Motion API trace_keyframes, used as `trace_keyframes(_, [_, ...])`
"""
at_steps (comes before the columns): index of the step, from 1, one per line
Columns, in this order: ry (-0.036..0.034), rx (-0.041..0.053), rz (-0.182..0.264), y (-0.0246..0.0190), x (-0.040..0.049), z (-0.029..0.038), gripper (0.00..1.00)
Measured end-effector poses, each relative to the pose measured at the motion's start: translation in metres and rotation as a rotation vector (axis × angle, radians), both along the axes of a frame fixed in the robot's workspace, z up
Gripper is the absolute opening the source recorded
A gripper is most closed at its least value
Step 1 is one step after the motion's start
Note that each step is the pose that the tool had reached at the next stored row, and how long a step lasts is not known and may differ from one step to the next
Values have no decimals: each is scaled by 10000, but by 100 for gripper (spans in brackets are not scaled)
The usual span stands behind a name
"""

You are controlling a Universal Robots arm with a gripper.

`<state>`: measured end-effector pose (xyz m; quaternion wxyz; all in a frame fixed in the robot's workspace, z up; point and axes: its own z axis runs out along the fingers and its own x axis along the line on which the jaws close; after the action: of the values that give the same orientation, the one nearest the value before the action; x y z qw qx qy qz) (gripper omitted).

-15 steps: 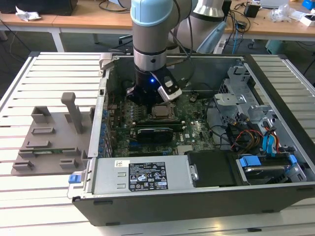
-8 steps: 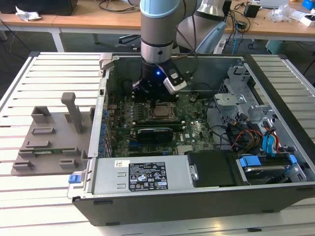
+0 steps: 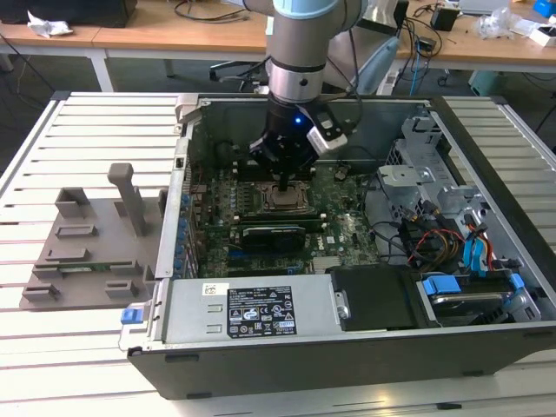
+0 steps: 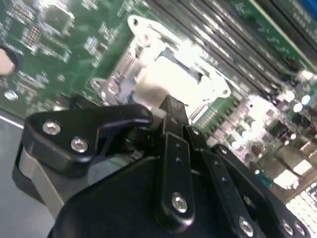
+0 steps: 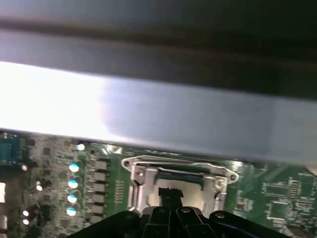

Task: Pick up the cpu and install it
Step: 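Install the second cpu locking lever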

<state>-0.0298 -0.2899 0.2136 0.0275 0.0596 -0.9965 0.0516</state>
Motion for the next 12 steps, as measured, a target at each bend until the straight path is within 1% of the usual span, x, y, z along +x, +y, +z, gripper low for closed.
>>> trace_keyframes(1, [68,1,2,-3,39,0,11])
trace_keyframes(2, [153,-2,3,-16,78,1,11])
trace_keyframes(3, [176,-1,3,-32,85,1,11])
trace_keyframes(4, [180,-1,2,-58,85,0,11])
trace_keyframes(5, [181,-1,2,-120,85,0,11])
trace_keyframes(6, [181,-1,3,-125,88,1,11])
trace_keyframes(7, [181,-1,1,-126,89,18,11])
trace_keyframes(8, [182,-3,1,-126,89,116,11])
trace_keyframes(10, [181,-3,1,-125,89,224,11])
trace_keyframes(11, [181,-4,1,-125,89,307,11])
trace_keyframes(12, [181,-5,1,-125,89,351,11])
